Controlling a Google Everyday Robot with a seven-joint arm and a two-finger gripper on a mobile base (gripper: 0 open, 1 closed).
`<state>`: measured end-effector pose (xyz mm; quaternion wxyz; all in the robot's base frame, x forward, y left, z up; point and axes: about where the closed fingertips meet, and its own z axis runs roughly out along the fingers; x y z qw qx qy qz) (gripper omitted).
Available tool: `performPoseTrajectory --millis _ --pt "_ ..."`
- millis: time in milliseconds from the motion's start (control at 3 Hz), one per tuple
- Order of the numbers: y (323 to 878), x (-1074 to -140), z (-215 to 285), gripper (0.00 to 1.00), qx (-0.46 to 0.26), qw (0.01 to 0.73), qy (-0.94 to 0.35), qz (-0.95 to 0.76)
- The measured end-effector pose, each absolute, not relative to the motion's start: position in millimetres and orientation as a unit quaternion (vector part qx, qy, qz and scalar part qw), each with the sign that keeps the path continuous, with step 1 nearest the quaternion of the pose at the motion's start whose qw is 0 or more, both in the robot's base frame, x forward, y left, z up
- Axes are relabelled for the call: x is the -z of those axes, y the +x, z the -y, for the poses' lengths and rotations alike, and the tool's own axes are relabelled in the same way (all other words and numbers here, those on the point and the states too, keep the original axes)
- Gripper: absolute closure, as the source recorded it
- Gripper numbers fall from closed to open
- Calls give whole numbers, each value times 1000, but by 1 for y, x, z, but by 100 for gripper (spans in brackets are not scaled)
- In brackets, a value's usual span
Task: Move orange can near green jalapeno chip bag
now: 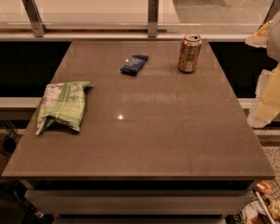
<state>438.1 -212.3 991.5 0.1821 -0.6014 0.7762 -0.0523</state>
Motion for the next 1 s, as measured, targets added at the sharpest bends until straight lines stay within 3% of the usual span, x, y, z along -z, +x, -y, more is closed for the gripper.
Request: performPoseTrajectory --millis 1000 --pt "476 -987 223 0 27 240 -541 -806"
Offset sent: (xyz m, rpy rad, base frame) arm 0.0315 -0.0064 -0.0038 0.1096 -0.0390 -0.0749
